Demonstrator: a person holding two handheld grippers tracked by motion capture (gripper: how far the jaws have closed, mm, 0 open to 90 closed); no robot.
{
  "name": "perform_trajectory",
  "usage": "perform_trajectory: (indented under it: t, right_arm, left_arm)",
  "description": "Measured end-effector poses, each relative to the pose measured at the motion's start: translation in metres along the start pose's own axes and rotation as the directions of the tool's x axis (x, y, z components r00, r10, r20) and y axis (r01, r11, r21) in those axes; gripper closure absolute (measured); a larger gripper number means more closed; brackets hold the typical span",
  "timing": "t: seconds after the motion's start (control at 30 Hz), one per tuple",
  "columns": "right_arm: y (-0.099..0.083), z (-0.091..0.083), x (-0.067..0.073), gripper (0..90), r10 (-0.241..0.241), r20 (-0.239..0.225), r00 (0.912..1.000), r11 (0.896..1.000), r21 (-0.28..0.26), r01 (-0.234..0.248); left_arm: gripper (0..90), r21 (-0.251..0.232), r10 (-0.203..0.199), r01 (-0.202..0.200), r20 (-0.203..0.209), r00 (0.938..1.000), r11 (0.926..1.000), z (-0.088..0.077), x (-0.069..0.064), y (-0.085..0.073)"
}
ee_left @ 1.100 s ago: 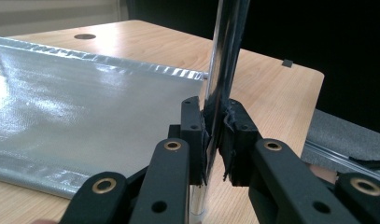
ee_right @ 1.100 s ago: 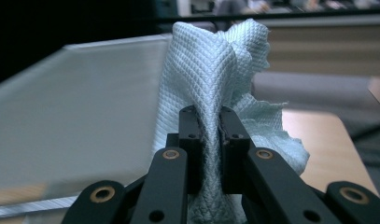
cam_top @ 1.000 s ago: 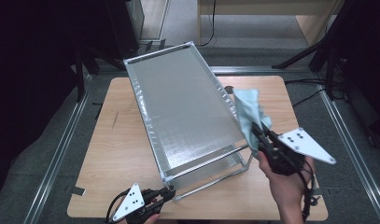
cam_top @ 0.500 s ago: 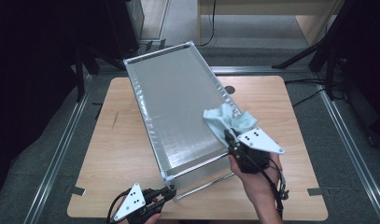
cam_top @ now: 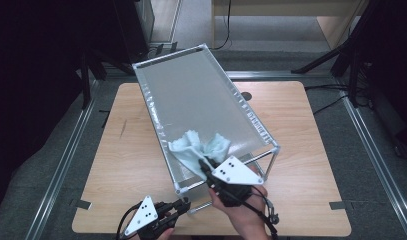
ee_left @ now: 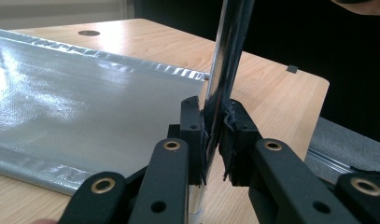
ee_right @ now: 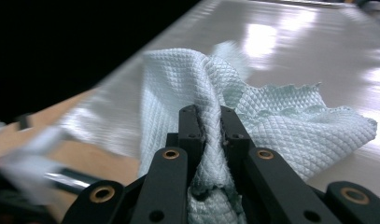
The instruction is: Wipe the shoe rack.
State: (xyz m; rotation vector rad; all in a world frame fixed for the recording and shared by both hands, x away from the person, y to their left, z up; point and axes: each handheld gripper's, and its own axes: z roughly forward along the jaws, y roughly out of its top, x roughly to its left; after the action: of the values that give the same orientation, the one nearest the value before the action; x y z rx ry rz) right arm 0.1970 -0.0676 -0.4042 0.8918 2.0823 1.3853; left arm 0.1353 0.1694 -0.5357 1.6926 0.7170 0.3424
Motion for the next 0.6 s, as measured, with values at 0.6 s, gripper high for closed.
perform_trajectory:
  t: [0.6]
  right_arm:
    - [-0.008,-0.017,-0.049,82.0,0.084,0.156,0.9841,0.996,-0.01,-0.083]
  left_arm:
    - [80.6,0.004,0.015,-0.015,-0.021,0.9997,0.9999,0.003,-0.003,0.001]
